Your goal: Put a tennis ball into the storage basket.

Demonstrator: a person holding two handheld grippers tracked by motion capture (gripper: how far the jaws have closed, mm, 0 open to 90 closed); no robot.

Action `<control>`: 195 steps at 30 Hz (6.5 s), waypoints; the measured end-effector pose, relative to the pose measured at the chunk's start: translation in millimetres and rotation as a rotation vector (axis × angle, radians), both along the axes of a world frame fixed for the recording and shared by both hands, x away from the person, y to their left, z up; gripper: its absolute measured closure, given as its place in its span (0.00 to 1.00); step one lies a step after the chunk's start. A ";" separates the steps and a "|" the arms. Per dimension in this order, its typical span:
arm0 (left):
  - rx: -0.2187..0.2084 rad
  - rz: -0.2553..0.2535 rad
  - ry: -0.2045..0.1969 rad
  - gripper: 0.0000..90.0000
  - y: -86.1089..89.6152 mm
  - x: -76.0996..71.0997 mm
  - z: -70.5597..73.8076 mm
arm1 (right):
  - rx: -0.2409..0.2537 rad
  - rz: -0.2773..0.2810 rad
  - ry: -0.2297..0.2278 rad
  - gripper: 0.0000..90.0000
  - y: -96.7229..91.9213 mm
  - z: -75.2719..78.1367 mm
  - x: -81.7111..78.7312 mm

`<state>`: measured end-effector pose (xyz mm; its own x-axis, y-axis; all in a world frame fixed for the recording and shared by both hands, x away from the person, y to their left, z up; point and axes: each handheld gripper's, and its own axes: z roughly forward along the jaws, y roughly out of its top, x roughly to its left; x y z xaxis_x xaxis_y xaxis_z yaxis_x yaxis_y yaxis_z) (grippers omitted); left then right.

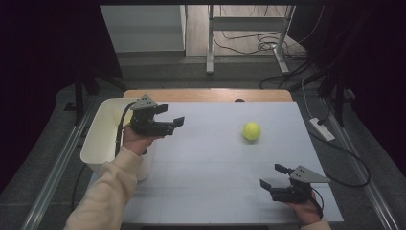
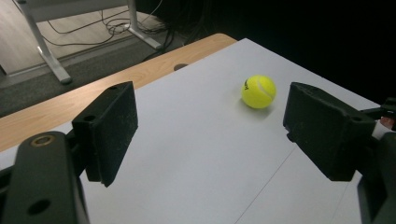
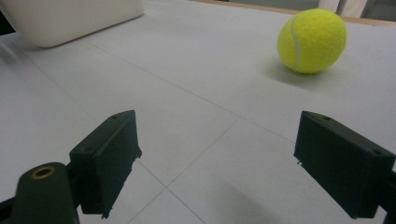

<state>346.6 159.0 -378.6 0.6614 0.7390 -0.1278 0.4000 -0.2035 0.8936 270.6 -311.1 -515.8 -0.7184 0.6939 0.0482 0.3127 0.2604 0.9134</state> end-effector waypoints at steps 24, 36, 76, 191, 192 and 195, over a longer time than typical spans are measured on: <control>0.011 -0.102 0.015 0.21 -50.5 17.2 -8.9 | 0.013 -0.010 -0.016 0.16 -4.2 1.3 -3.9; 0.017 -0.124 0.035 0.20 -66.9 22.3 -13.7 | 0.012 -0.002 -0.025 0.16 -0.6 3.4 -2.8; 0.043 -0.182 0.091 0.18 -127.2 49.8 -29.1 | 0.011 -0.002 -0.013 0.16 -0.1 1.8 -1.1; 0.166 -0.226 0.172 0.19 -227.7 117.1 -99.0 | 0.002 -0.008 -0.013 0.16 6.1 -0.1 -3.9; 0.164 -0.225 0.176 0.19 -228.5 117.6 -99.7 | 0.004 -0.008 -0.013 0.16 6.0 0.1 -4.1; 0.172 -0.229 0.180 0.19 -231.2 118.7 -102.1 | 0.004 -0.007 -0.014 0.16 5.6 0.0 -4.1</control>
